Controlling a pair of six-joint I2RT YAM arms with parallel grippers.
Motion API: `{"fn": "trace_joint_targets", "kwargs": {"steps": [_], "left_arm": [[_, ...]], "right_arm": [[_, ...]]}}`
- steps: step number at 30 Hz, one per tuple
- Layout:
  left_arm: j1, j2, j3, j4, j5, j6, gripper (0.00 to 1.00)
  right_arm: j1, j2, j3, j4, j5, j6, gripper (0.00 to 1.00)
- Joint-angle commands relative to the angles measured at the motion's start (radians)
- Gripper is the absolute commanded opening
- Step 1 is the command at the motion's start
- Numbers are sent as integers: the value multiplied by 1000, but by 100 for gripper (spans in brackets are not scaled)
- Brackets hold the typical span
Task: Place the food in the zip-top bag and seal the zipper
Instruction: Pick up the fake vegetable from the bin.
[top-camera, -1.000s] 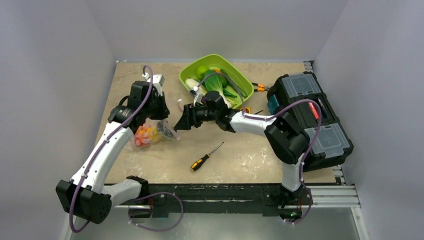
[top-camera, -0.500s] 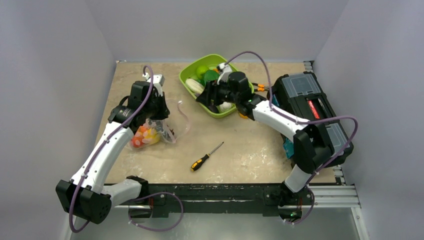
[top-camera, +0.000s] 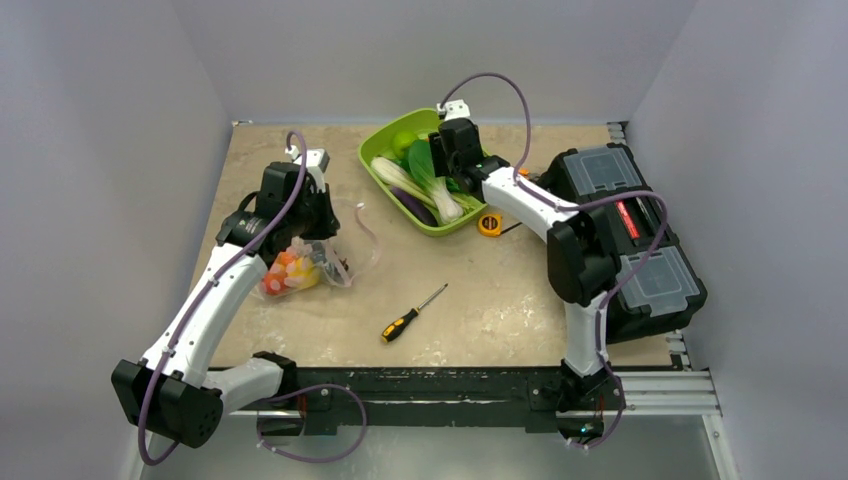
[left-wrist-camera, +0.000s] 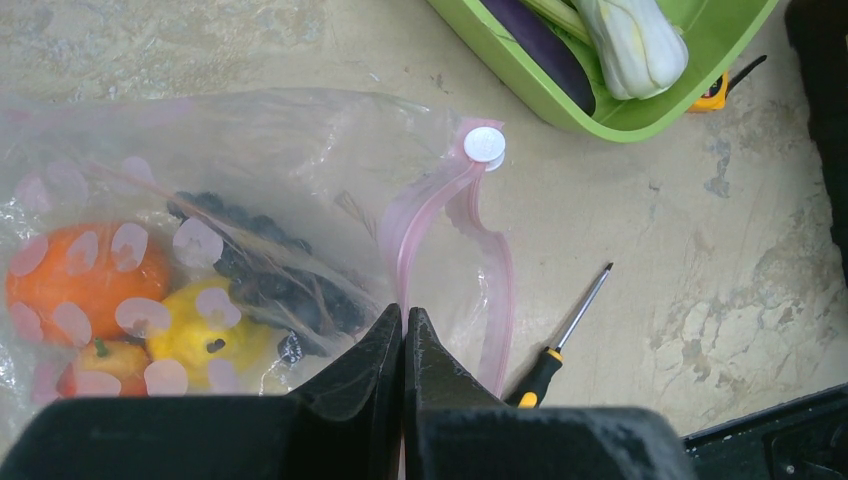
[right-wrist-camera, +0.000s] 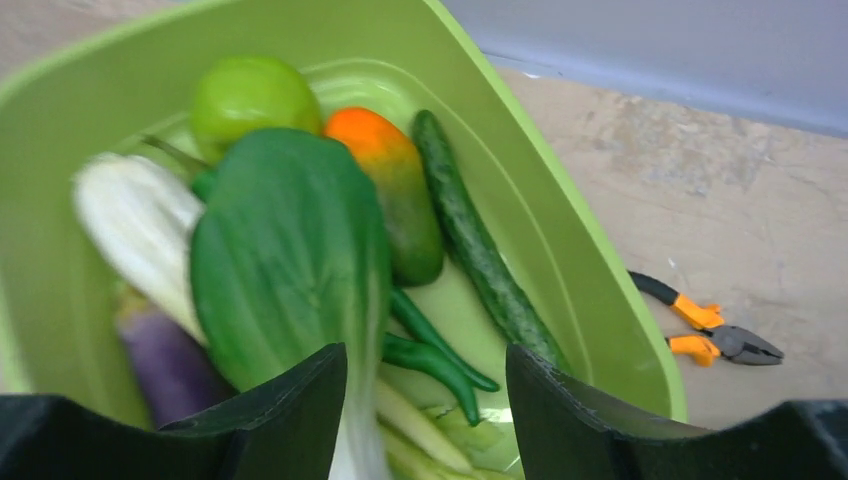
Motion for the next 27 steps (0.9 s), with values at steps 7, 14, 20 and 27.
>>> {"fn": "trace_joint_targets", "kwargs": {"steps": [7, 14, 20, 27], "left_arm": [[-5, -9, 15, 23, 17, 0, 0], [-5, -4, 17, 24, 23, -2, 0], [-5, -5, 17, 21, 18, -1, 0], [-4, 1, 17, 22, 20, -1, 0]], "right_arm": [[-60, 171, 104, -86, 138, -236, 45], [-75, 287, 160, -36, 203, -318, 46], [-76, 356, 209, -5, 200, -356, 47], [-75, 410, 230, 23, 215, -371, 44]]}}
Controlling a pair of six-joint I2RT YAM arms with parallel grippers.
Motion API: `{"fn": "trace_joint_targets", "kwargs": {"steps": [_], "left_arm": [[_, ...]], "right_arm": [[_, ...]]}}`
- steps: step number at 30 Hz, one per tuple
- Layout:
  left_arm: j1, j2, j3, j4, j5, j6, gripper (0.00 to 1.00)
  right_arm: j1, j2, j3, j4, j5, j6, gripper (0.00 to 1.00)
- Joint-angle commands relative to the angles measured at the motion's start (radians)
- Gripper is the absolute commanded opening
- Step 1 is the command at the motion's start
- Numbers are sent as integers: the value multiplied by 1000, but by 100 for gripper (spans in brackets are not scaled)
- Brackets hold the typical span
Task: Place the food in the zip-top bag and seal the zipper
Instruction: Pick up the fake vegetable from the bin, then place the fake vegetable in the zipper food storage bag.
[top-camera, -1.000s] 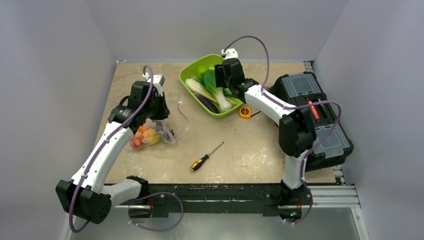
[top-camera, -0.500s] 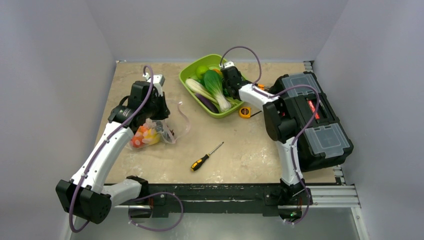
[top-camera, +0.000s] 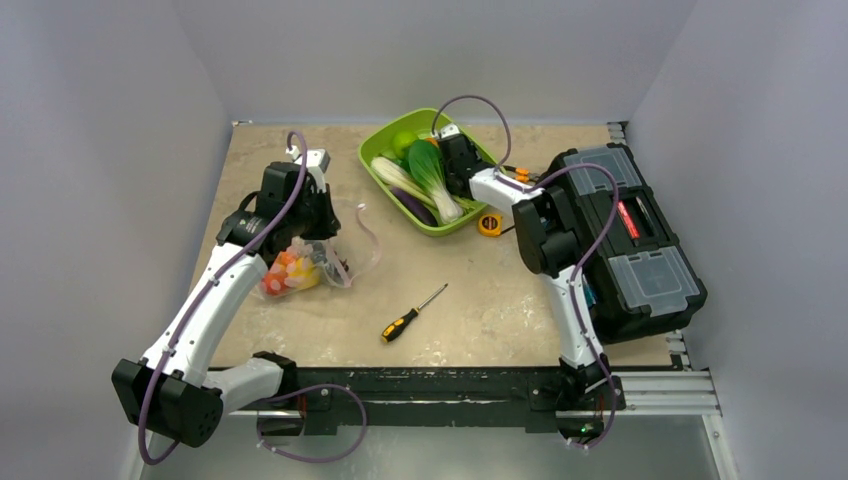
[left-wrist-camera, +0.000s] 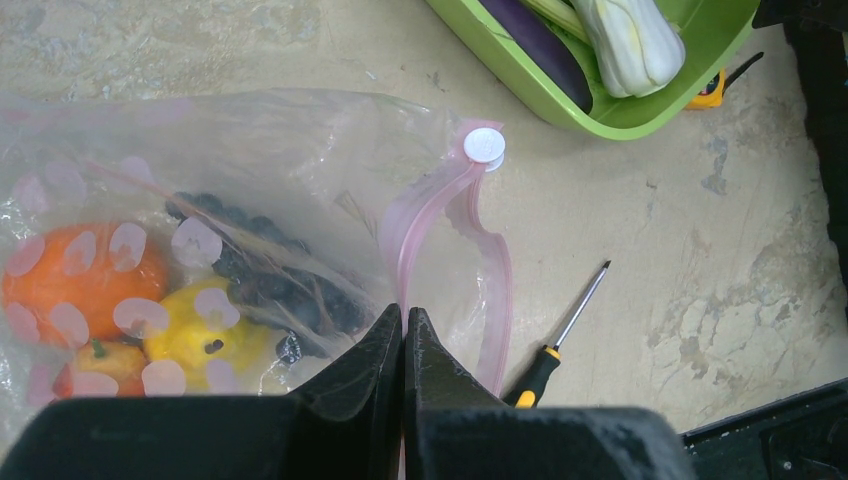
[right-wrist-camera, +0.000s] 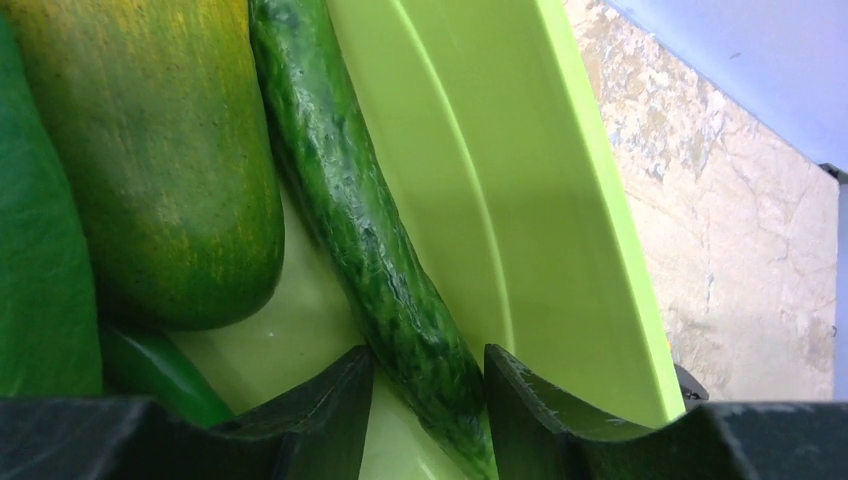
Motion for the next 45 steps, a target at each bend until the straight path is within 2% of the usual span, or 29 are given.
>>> {"fn": "trace_joint_targets", "kwargs": {"steps": [1, 4, 7, 8, 14, 21, 23, 26, 27, 28, 31, 33, 35, 38, 45], "left_arm": [[-5, -2, 17, 21, 10, -1, 0], [-5, -2, 17, 21, 6, 0, 0], [-5, 2, 17, 21, 5, 0, 0], [-5, 4, 17, 21, 5, 0, 0], [-4, 8, 17, 19, 0, 2, 0], [-5, 8, 18, 19, 5, 2, 0], [-5, 9, 18, 19, 7, 1, 0], [-5, 8, 20, 19, 11, 0, 0], [-5, 9, 20, 19, 13, 0, 0], [-4, 9, 20, 19, 13, 0, 0], [-5, 10, 19, 20, 12, 0, 0], [-5, 9, 18, 19, 10, 0, 0], [-5, 11, 19, 18, 9, 0, 0], [-5, 12, 20, 18, 8, 1, 0], [-5, 17, 24, 16, 19, 0, 0]], "right_arm": [[3, 5, 19, 58, 31, -21, 41], [4, -23, -15, 91, 3, -21, 30], [4, -73, -35, 113, -12, -16, 10], [4, -101, -51, 128, -19, -11, 6], [5, -291, -153, 235, -57, -8, 6], [8, -441, -163, 119, -147, 95, 4], [9, -478, -155, 41, -256, 168, 3], [10, -525, -153, -51, -503, 276, 0], [10, -540, -165, -58, -590, 276, 0], [11, -555, -183, -54, -687, 383, 0], [11, -579, -244, -26, -948, 496, 0], [15, -572, -254, -52, -1106, 532, 0], [22, -568, -247, -123, -1180, 507, 0], [65, -604, -267, -218, -1177, 457, 0], [207, -701, -338, -444, -997, 346, 0]]}}
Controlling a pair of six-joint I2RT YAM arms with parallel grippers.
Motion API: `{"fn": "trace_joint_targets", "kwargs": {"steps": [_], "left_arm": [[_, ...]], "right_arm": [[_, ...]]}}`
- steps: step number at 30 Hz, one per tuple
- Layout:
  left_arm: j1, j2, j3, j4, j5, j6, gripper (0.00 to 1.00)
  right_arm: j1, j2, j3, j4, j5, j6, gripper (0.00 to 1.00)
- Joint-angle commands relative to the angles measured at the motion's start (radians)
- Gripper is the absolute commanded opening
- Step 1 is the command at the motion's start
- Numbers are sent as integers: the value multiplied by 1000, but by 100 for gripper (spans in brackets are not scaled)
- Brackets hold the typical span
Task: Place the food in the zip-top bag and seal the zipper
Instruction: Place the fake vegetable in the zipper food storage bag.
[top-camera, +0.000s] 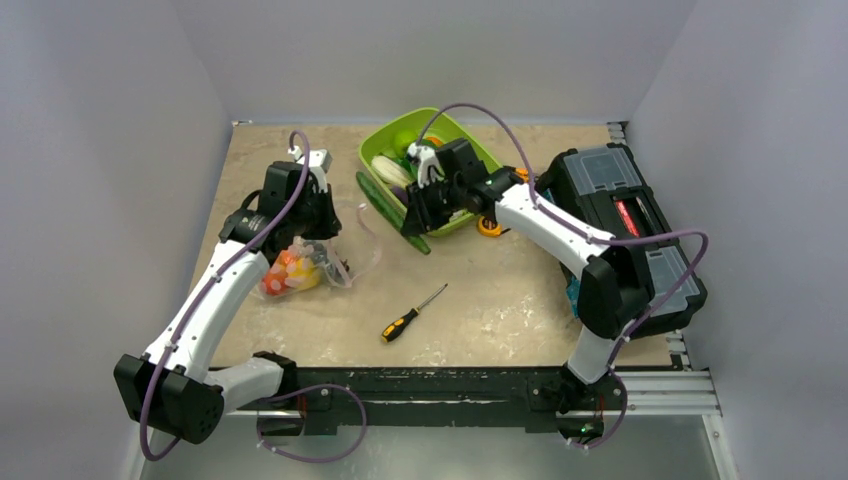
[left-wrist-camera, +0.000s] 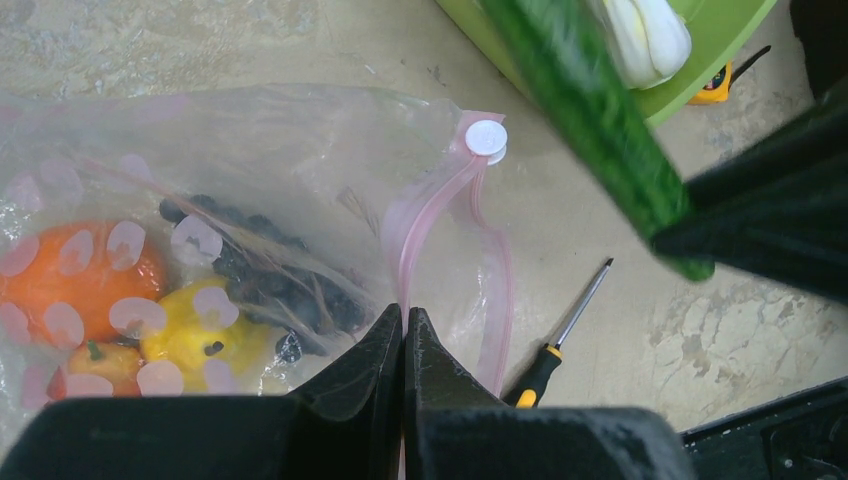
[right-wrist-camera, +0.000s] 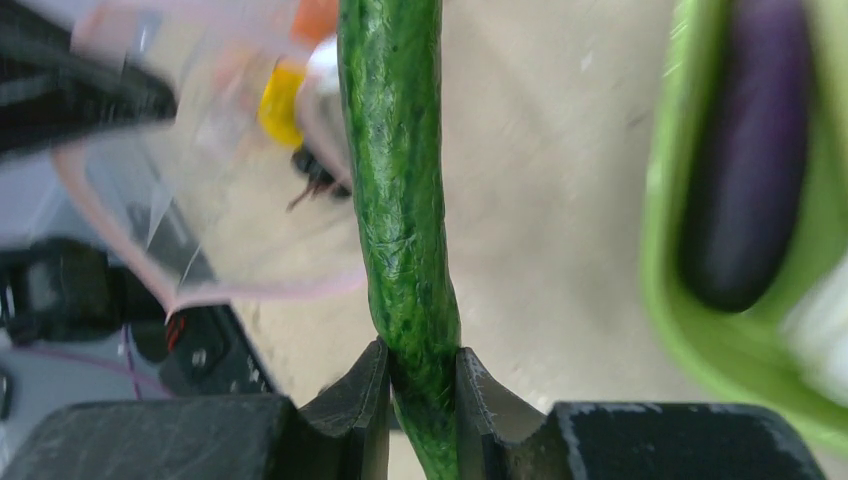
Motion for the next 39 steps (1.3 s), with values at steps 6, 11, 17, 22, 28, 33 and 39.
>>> {"fn": "trace_joint_targets", "kwargs": {"steps": [6, 11, 17, 22, 28, 33, 39], "left_arm": [[-5, 4, 27, 11, 22, 0, 0], [-4, 4, 29, 8, 22, 2, 0], [-5, 3, 28, 7, 23, 1, 0], [-5, 2, 27, 7, 16, 3, 0], [-5, 0, 26, 8, 17, 8, 0], [-5, 0, 24, 13, 22, 9, 0], [-5, 0, 24, 15, 30, 7, 0]], "right_arm": [[82, -241, -170, -189, 26, -66, 0], [116, -282, -186, -248, 53, -90, 0], [148, -231, -146, -244, 26, -90, 0], [156, -135, -98, -225, 15, -75, 0], [158, -48, -3, -207, 12, -84, 0], [163, 44, 96, -208, -6, -73, 0], [164, 124, 192, -172, 11, -39, 5]]}}
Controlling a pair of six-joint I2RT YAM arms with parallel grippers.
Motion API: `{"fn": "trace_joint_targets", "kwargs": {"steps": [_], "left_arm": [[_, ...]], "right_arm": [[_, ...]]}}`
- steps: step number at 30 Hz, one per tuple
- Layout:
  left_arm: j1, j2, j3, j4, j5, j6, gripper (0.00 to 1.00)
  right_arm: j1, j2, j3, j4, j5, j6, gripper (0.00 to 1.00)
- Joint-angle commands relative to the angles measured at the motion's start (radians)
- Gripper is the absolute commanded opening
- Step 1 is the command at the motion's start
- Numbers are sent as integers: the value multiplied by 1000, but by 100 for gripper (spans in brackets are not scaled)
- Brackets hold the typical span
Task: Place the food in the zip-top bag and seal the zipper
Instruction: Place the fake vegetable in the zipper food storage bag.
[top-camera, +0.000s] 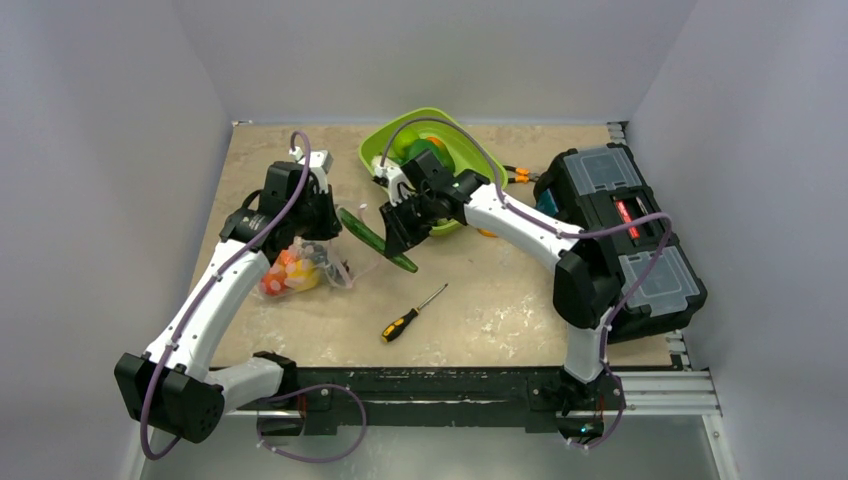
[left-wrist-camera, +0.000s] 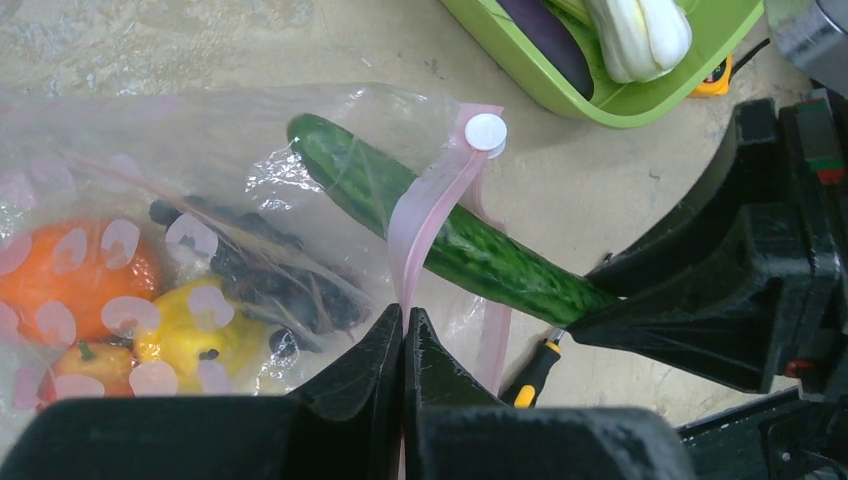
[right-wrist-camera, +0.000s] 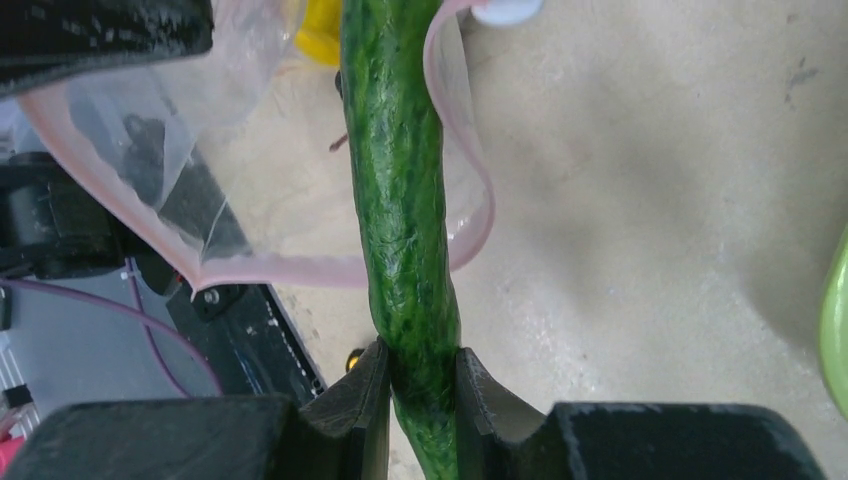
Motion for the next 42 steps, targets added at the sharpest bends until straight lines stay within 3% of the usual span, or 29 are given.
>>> {"fn": "trace_joint_targets", "kwargs": {"steps": [1, 9, 22, 27, 32, 38, 42], "left_arm": [[-5, -6, 23, 22, 22, 6, 0], [-5, -17, 18, 27, 32, 6, 0], [-6, -40, 9, 36, 31, 4, 0], [-8, -45, 9, 36, 24, 5, 0], [-10, -51, 5, 38, 10, 6, 0], [-12, -51, 3, 41, 1, 6, 0], [-12, -46, 5, 41, -3, 6, 0]], "right_arm": [[7, 41, 92, 49, -9, 37, 5], [6, 185, 318, -30, -26, 47, 13], [-6, 189, 300, 275, -115, 263, 14], [-18, 236, 326, 363, -164, 337, 19], [-18, 302, 323, 508, -198, 439, 33], [-20, 285, 301, 484, -165, 397, 48], [-20, 201, 230, 425, -107, 319, 51]]}}
